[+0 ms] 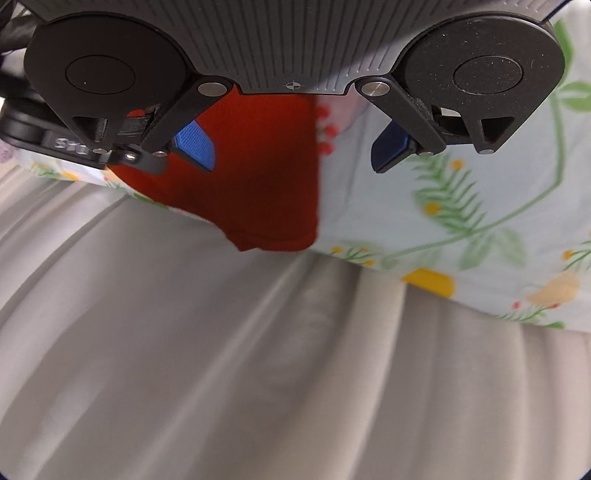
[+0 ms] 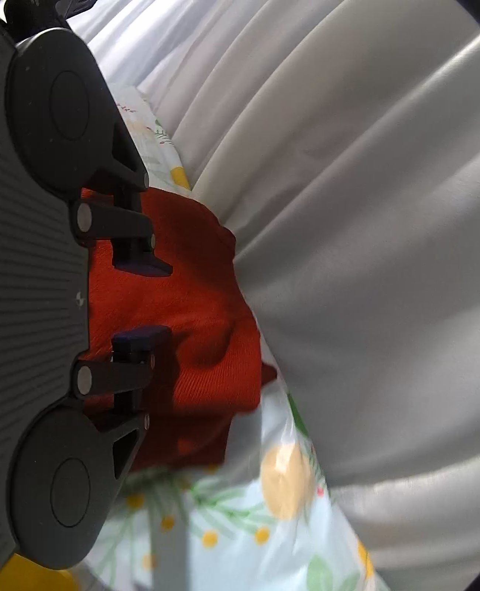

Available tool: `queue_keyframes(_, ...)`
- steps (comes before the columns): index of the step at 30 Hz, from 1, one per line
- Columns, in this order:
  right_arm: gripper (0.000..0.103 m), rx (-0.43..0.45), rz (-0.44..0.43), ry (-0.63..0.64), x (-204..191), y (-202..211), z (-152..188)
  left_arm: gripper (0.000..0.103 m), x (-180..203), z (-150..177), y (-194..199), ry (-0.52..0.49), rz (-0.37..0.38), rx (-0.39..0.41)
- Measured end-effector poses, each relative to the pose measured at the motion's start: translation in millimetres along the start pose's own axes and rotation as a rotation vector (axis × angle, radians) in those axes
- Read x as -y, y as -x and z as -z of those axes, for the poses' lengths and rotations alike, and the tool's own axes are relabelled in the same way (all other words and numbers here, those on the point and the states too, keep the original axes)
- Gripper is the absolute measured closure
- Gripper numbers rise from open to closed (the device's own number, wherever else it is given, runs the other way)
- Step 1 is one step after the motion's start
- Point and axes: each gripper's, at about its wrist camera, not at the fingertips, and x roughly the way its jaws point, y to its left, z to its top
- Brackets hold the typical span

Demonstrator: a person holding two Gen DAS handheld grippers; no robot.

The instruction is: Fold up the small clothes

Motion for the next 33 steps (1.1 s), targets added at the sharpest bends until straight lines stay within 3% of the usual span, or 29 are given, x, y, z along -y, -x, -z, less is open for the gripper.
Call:
queue_keyframes(3, 0.08, 0.041, 0.11, 0.076, -7, -31, -13, 0.008, 21, -5, -37, -0.035, -0.066, 0.008)
queue_keyframes(5, 0.093, 0.074, 0.12, 0.052, 2, -39, -20, 0.008, 27, -8, -55, -0.041, -0.084, 0.003)
queue_keyframes(8, 0.09, 0.136, 0.214, 0.107, 10, -43, -23, 0.004, 31, -10, -75, -0.037, -0.127, -0.033)
queue_keyframes(11, 0.089, 0.148, 0.164, 0.064, 26, -41, -22, 0.001, 31, -9, -87, -0.06, -0.176, -0.068)
queue_keyframes(14, 0.083, 0.167, 0.215, 0.044, 34, -44, -20, 0.0, 32, -9, -90, -0.072, -0.193, -0.073)
queue_keyframes(19, 0.085, 0.166, 0.238, 0.014, 33, -47, -22, 0.0, 27, -7, -89, -0.063, -0.173, -0.067)
queue_keyframes(21, 0.079, 0.175, 0.26, 0.057, 24, -42, -18, 0.0, 23, -6, -86, -0.06, -0.164, -0.064)
queue_keyframes(23, 0.062, 0.167, 0.295, 0.103, 18, -35, -10, 0.0, 20, -5, -85, -0.054, -0.161, -0.055)
queue_keyframes(28, 0.062, 0.129, 0.318, 0.207, 23, 5, 15, 0.0, 14, -2, -80, -0.028, -0.156, -0.038)
queue_keyframes(31, 0.062, 0.122, 0.258, 0.186, 34, 45, 36, 0.0, 1, 1, -67, 0.013, -0.098, -0.043)
queue_keyframes(33, 0.062, 0.107, 0.161, 0.087, 47, 72, 50, 0.0, -8, 11, -46, 0.041, -0.031, -0.021)
